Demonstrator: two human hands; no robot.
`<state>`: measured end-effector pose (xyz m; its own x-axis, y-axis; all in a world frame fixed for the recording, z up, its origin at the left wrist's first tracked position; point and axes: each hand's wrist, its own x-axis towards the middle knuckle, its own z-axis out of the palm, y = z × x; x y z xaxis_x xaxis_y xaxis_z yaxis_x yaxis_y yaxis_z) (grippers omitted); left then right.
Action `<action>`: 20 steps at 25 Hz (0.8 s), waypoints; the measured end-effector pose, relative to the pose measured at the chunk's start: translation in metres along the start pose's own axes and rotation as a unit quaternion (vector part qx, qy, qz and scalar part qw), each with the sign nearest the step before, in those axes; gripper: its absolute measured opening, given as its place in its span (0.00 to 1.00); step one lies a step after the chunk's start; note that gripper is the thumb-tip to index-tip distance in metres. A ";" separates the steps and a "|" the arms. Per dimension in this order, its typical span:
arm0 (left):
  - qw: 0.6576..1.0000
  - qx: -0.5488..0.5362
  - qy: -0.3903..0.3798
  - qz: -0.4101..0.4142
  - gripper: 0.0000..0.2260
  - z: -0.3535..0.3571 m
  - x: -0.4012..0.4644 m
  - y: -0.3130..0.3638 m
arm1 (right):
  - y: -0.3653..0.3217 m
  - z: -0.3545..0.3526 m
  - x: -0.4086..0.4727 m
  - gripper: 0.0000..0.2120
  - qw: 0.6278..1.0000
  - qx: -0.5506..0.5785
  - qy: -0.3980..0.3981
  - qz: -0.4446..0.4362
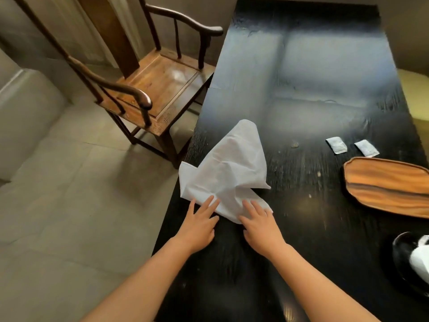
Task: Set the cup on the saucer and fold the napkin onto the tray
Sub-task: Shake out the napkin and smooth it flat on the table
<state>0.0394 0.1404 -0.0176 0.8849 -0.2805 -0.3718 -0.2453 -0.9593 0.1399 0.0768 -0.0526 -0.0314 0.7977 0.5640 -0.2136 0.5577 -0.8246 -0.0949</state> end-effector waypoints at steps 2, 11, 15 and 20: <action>1.000 -0.010 -0.004 -0.003 0.21 0.002 0.007 -0.001 | 0.002 0.006 0.004 0.15 1.000 0.005 0.015 -0.008; 0.976 -0.113 0.185 0.037 0.21 -0.038 0.010 -0.017 | 0.003 -0.039 0.012 0.10 0.991 0.113 0.071 0.025; 0.955 -0.112 0.274 0.032 0.33 -0.073 0.009 -0.017 | -0.003 -0.090 0.009 0.24 0.981 0.098 0.167 -0.023; 0.914 -0.077 0.397 -0.007 0.33 -0.122 0.013 -0.004 | -0.013 -0.148 0.010 0.23 0.956 0.095 0.279 0.000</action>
<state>0.1006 0.1448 0.0888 0.9111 -0.0968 0.4007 -0.2269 -0.9294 0.2913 0.1116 -0.0295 0.1116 0.8259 0.4556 0.3322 0.5478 -0.7879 -0.2812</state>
